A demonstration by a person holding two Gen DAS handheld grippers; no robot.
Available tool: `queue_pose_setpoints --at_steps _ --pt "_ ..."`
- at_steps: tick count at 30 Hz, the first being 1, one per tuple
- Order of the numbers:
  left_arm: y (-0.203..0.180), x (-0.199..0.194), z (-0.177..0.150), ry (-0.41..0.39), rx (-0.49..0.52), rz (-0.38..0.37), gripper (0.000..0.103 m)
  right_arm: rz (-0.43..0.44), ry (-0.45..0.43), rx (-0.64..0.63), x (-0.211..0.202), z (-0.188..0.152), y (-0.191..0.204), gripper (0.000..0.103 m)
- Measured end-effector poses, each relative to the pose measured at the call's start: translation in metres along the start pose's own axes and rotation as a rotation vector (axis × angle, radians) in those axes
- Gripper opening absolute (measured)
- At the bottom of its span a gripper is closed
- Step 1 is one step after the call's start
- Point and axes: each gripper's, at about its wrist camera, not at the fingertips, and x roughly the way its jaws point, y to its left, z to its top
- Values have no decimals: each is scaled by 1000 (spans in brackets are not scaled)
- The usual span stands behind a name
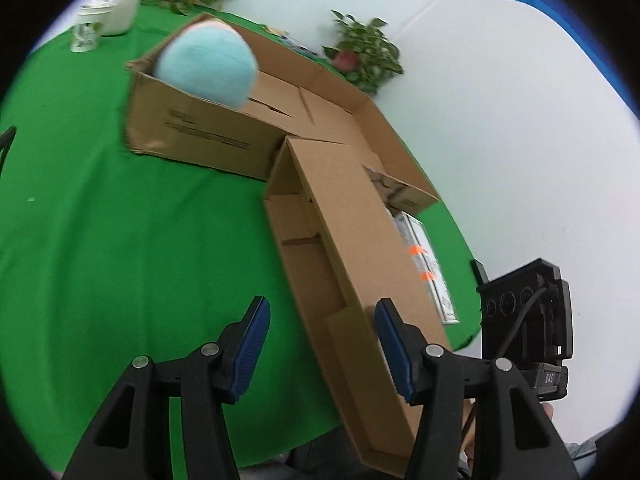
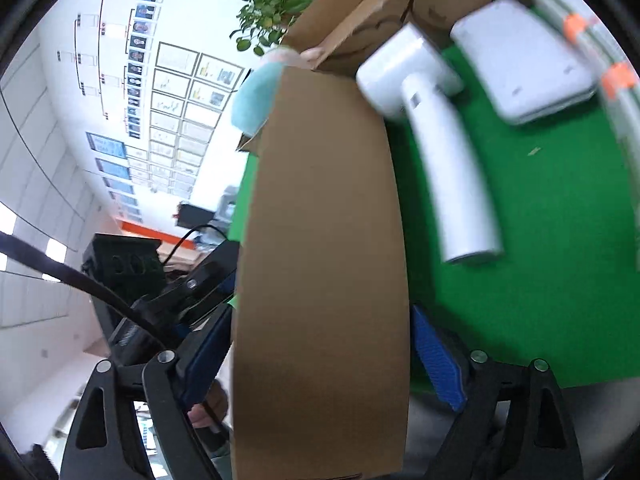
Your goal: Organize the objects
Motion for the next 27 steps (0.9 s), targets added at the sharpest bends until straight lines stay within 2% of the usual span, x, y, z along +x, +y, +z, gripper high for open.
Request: queue_pose_setpoints --at_steps 3,8,12,13,14,17,18,19,20,22,24,26,27 --pt "-7 13 1 22 -1 -36 54 -73 -38 -66 -17 5 8 90" --pt "-21 30 1 45 32 -38 54 -271 -111 -264 -54 3 38 92" --pt "-33 40 -1 50 57 -57 52 -376 -97 -438 -63 -14 71 92" --pt "-36 41 -1 49 64 -75 50 -413 -97 -481 -62 -20 81 92" --pt "-38 41 1 51 71 -95 40 -468 -101 -523 -56 -24 89 92" --pt "-44 41 1 51 87 -93 32 -576 -108 -574 -44 -50 97 91" --pt "-45 41 0 51 88 -97 30 -586 -102 -577 -46 -62 99 84" --pt "-47 40 0 53 92 -100 27 -587 -86 -580 -40 -62 99 70" --pt "-49 38 0 49 99 -91 27 -595 -71 -582 -26 -58 100 66" --pt "-54 29 1 24 107 -64 25 -599 -65 -583 -25 -69 98 63" --pt "-59 14 8 -21 107 -63 25 -476 -32 -516 -17 -60 92 63" --pt "-64 -2 5 -41 109 -78 25 -341 -12 -459 -16 -51 90 63" --pt "-64 -6 7 -42 112 -62 26 -282 -12 -434 -15 -48 88 63"
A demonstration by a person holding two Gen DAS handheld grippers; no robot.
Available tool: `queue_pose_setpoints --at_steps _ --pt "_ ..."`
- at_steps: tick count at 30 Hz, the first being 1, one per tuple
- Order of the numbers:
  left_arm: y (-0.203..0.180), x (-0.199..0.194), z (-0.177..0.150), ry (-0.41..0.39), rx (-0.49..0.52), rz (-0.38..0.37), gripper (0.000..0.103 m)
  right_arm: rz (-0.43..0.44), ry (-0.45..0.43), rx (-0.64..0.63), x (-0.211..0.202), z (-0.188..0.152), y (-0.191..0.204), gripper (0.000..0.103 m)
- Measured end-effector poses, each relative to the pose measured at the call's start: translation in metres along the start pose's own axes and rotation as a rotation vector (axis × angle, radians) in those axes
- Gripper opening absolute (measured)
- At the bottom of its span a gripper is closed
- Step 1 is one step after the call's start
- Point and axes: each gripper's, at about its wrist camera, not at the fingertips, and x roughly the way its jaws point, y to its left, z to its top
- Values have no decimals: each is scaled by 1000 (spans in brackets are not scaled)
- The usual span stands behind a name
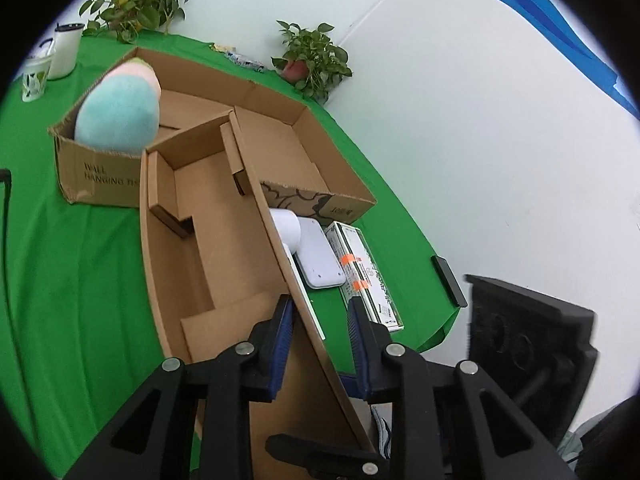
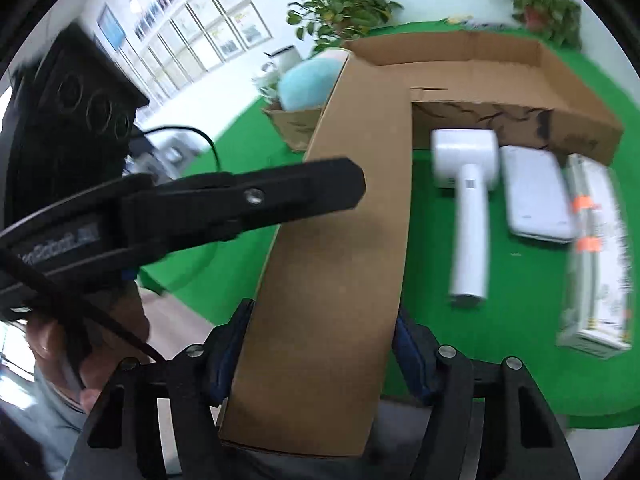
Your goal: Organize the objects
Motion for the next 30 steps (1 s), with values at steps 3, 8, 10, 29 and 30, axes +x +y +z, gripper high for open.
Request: queue_pose_setpoints --at_steps 3,8,10,29,30 --pt "6 -5 3 6 25 100 33 32 -9 62 6 3 -10 68" --pt "25 -24 -4 -23 15 197 39 -88 -37 128 -9 -7 -38 75" --pt "30 -20 -3 -20 15 241 42 -122 -59 117 -18 -7 -41 75" --pt "30 15 -32 97 86 404 16 -367 -40 -104 14 -1 9 25" --pt "30 16 -31 102 86 408 15 -375 -45 -95 20 5 9 25"
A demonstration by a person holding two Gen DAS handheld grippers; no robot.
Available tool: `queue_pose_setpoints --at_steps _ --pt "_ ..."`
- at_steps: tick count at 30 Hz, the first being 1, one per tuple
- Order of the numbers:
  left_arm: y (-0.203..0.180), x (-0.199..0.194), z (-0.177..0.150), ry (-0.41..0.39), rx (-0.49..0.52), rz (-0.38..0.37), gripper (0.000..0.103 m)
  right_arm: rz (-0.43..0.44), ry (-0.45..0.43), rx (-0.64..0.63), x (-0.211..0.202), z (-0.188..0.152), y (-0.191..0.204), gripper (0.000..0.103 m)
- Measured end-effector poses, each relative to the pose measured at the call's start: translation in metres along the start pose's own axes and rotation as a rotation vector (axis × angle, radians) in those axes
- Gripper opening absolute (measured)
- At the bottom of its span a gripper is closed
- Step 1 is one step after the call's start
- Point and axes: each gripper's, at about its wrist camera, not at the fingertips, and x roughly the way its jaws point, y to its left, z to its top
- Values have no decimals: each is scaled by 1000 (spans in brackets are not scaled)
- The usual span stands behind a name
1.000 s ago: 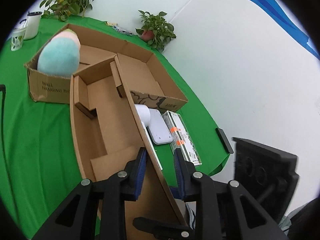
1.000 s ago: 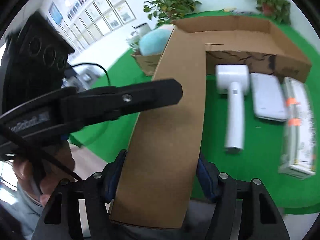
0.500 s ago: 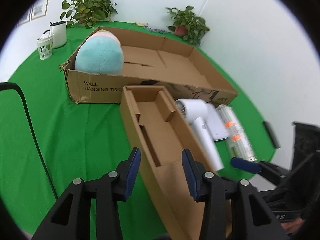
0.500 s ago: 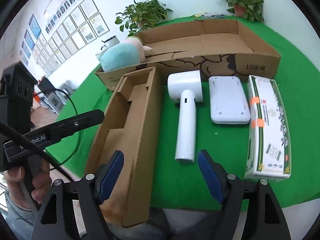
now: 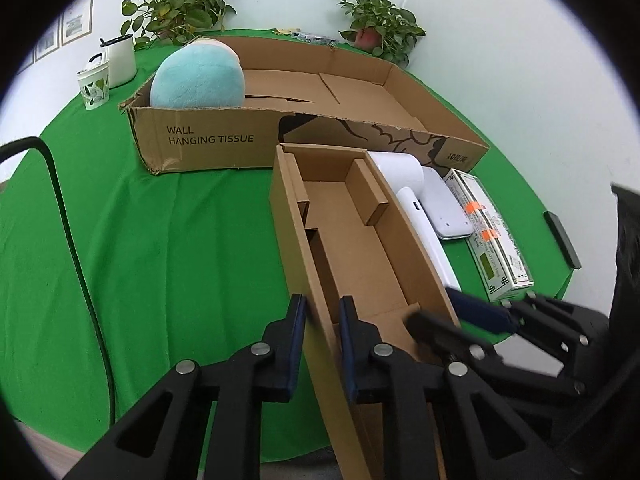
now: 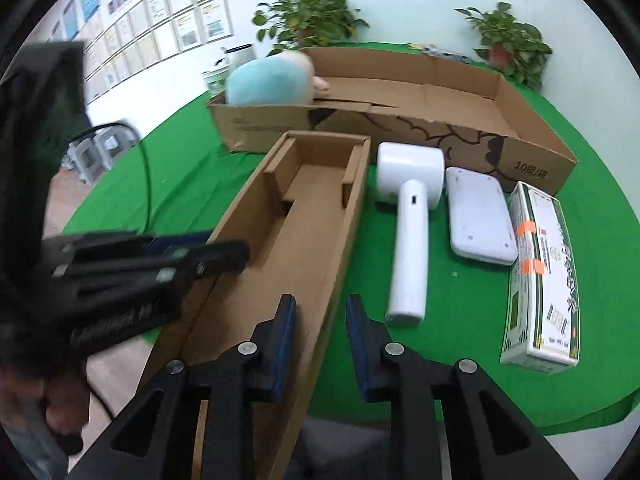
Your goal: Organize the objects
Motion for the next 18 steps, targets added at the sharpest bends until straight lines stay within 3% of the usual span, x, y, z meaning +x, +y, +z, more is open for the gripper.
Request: queue_pose_setpoints --at_steps 5,10,18 --pt "2 4 5 12 -31 -12 14 -51 8 39 25 20 -3 18" --pt "-3 -1 4 -7 -33 8 13 -31 19 88 34 27 -10 14" --pt "-15 -28 20 -108 -21 33 10 -63 -105 68 4 42 -6 14"
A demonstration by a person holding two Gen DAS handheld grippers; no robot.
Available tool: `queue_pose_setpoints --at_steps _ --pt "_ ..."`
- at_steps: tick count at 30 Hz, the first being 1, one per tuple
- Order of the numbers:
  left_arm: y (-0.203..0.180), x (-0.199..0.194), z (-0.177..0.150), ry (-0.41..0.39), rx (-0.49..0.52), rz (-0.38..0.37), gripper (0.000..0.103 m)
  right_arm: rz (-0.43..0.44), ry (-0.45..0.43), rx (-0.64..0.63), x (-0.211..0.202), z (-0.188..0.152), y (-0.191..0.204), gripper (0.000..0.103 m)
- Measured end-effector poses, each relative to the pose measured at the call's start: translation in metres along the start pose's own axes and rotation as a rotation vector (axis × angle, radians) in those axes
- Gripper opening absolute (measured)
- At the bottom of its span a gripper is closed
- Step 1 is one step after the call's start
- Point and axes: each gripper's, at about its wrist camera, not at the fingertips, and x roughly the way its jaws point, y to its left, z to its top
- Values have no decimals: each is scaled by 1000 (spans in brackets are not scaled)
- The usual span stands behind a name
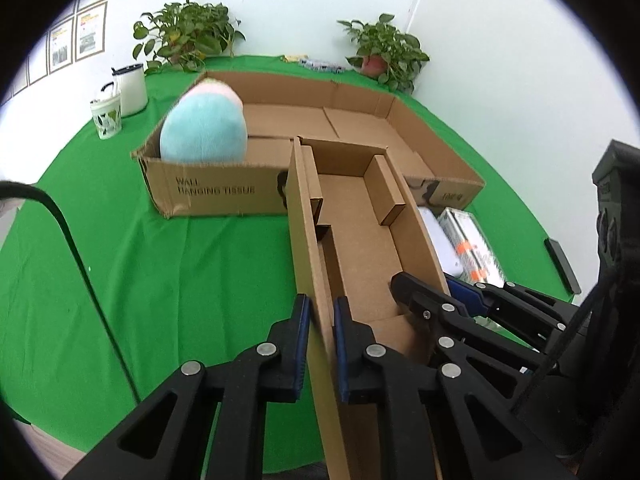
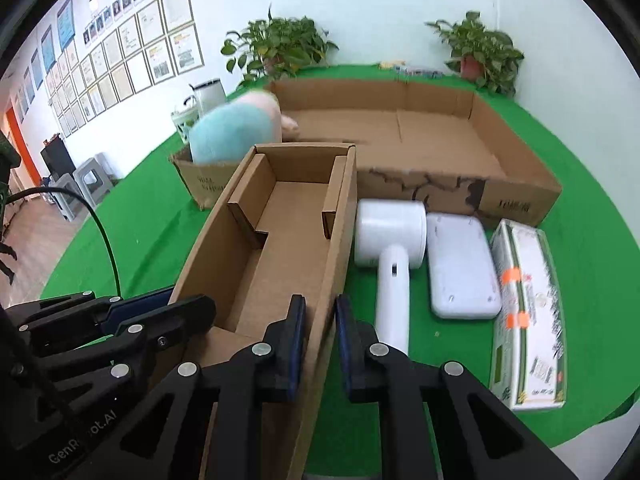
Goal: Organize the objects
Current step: 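Carry the cardboard insert with both grippers and lower it into the box beside the plush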
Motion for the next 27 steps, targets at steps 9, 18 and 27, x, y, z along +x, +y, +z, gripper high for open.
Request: queue_pose_setpoints --at_steps 9,18,27 --pt "-16 -24 53 -133 26 -9 10 -23 -130 -10 -37 56 -11 13" --pt "-24 -44 150 -243 88 -5 9 -43 -241 -16 -66 152 -21 13" --pt "-4 -23 229 -209 88 32 9 -13 -226 -4 -47 252 -26 13"
